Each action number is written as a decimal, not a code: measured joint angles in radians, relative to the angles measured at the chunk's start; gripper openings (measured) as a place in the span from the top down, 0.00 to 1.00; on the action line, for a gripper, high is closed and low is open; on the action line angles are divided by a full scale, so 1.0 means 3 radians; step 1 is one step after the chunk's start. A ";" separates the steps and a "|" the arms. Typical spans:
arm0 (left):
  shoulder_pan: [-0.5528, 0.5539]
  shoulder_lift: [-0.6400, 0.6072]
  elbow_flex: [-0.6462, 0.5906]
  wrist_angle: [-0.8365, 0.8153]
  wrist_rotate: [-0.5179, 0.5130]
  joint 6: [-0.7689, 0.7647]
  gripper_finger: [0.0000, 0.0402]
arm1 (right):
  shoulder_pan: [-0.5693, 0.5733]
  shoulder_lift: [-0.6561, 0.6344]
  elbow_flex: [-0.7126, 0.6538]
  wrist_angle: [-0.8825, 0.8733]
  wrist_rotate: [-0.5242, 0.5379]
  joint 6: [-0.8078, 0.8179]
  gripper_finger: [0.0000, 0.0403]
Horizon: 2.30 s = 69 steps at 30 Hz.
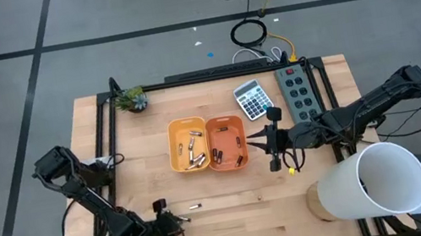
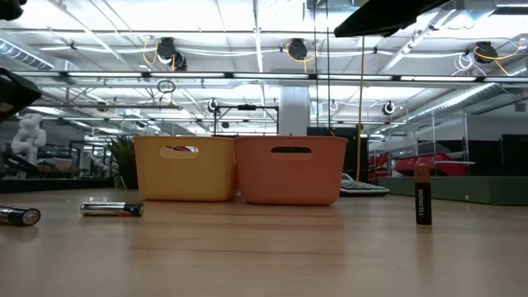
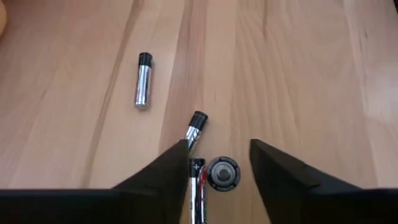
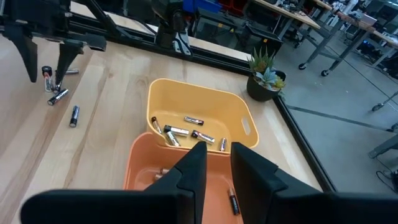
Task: Sort batteries
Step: Put the silver battery into the yellow bin
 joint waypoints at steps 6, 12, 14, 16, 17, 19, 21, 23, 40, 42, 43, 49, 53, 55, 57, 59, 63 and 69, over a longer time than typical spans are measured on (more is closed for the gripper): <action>0.0003 0.0130 0.0007 0.0023 0.0110 0.0004 0.86 | 0.0000 0.0000 0.0000 0.0001 0.0000 0.0000 0.84; 0.0022 0.0179 0.0013 0.0108 0.0102 -0.0005 0.87 | 0.0000 0.0000 0.0000 0.0005 0.0001 0.0001 0.84; 0.0047 0.0129 0.0007 0.0094 0.0161 0.0001 0.87 | 0.0000 0.0000 0.0000 0.0017 0.0001 0.0001 0.84; 0.0081 0.0051 -0.0002 0.0008 0.0213 0.0044 0.87 | 0.0000 0.0000 0.0000 0.0025 0.0001 0.0001 0.84; 0.0094 -0.0006 -0.0006 -0.0069 0.0196 0.0074 0.87 | 0.0000 0.0001 0.0000 0.0025 0.0000 0.0001 0.84; 0.0147 -0.0132 -0.0005 -0.0196 0.0058 0.0080 0.87 | 0.0000 0.0000 0.0000 0.0025 0.0001 0.0001 0.84; 0.0223 -0.0264 -0.0003 -0.0386 -0.0141 0.0087 0.87 | 0.0000 0.0000 0.0000 0.0025 0.0001 0.0001 0.84; 0.0320 -0.0391 -0.0003 -0.0510 -0.0338 0.0135 0.87 | 0.0000 0.0001 0.0000 0.0026 0.0000 0.0000 0.84; 0.1999 -0.0837 0.0001 -0.0460 -0.0472 0.1221 0.78 | -0.0001 0.0001 0.0000 0.0028 -0.0001 -0.0015 0.84; 0.2121 -0.0838 0.0001 -0.0445 -0.0305 0.1267 0.69 | -0.0001 0.0001 0.0000 0.0020 -0.0010 -0.0008 0.84; 0.2161 -0.0841 0.0001 -0.0456 -0.0202 0.1310 0.64 | 0.0000 0.0001 0.0000 0.0006 -0.0016 0.0005 0.84; 0.2205 -0.0898 0.0088 -0.0562 0.0033 0.1654 0.41 | 0.0000 0.0001 0.0000 -0.0102 -0.0017 0.0096 0.84; 0.1998 -0.0940 0.0310 -0.0697 0.0261 0.1978 0.39 | 0.0017 0.0001 0.0001 -0.0174 -0.0012 0.0177 0.84; 0.1771 -0.0941 0.0394 -0.0736 0.0397 0.2155 0.40 | 0.0042 0.0001 0.0001 -0.0182 0.0000 0.0194 0.84; 0.1515 -0.0922 0.0424 -0.0739 0.0408 0.2209 0.40 | 0.0071 0.0001 0.0001 -0.0181 0.0001 0.0197 0.84; 0.1277 -0.0854 0.0435 -0.0731 0.0432 0.2191 0.41 | 0.0092 0.0001 0.0001 -0.0180 0.0010 0.0197 0.84; 0.0918 -0.0638 0.0435 -0.0726 0.0631 0.1903 0.41 | 0.0097 0.0001 0.0001 -0.0172 0.0013 0.0232 0.84; 0.0676 -0.0260 0.0435 -0.0767 0.0798 0.1348 0.41 | 0.0097 0.0001 0.0001 -0.0144 0.0015 0.0249 0.84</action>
